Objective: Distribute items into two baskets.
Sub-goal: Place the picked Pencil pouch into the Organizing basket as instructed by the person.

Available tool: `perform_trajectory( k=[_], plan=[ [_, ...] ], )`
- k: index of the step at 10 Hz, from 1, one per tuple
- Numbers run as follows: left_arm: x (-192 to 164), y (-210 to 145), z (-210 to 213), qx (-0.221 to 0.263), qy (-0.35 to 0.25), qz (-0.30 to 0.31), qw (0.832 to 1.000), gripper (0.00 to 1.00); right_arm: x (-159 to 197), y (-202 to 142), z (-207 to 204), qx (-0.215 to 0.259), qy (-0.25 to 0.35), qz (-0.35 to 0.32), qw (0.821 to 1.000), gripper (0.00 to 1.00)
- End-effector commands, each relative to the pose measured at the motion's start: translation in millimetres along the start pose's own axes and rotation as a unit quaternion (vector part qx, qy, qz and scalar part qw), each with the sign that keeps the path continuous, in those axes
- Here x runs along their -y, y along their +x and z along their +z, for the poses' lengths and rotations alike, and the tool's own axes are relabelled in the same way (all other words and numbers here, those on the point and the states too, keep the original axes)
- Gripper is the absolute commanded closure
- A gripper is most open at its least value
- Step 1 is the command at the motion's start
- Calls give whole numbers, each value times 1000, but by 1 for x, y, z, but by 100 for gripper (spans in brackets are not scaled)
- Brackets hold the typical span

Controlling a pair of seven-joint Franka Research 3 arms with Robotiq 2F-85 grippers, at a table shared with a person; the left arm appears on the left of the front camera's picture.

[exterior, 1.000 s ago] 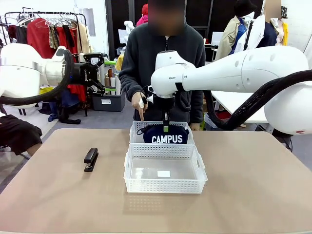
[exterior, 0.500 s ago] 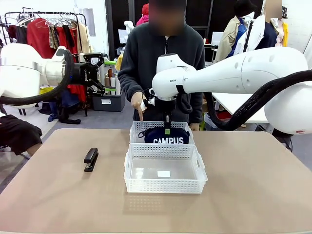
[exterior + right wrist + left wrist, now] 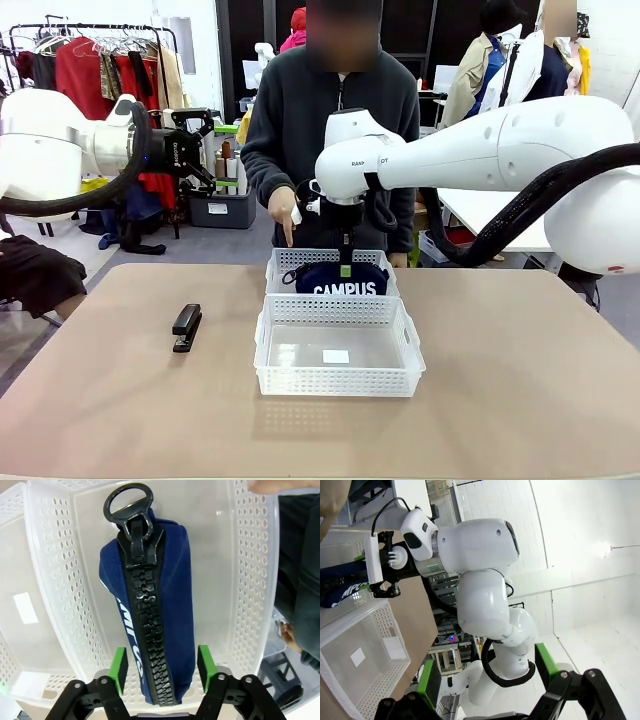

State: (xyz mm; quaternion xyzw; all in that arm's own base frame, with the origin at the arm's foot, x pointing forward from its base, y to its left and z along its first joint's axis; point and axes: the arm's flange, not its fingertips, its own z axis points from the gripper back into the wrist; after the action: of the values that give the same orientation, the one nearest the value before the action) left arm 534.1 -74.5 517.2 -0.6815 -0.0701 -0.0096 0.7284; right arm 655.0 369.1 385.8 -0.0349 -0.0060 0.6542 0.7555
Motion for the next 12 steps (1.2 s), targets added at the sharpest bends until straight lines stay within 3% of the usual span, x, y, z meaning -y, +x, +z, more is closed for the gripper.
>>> perform_trajectory(
  k=[1, 6, 10, 11, 12],
  plan=[
    [2, -1, 1, 1, -1, 0, 1000, 0, 3, -3, 16, 20, -6, -15, 1000, 0],
    [2, -1, 1, 1, -1, 0, 1000, 0, 15, -13, 42, 78, 30, -32, 996, 0],
    [2, -1, 1, 1, -1, 0, 1000, 0, 18, -23, 61, 114, 10, -45, 992, 0],
    [2, -1, 1, 1, -1, 0, 1000, 0, 18, -20, 49, 84, 21, -46, 995, 0],
    [2, -1, 1, 1, -1, 0, 1000, 0, 18, -20, 49, 84, 21, -46, 995, 0]
  ],
)
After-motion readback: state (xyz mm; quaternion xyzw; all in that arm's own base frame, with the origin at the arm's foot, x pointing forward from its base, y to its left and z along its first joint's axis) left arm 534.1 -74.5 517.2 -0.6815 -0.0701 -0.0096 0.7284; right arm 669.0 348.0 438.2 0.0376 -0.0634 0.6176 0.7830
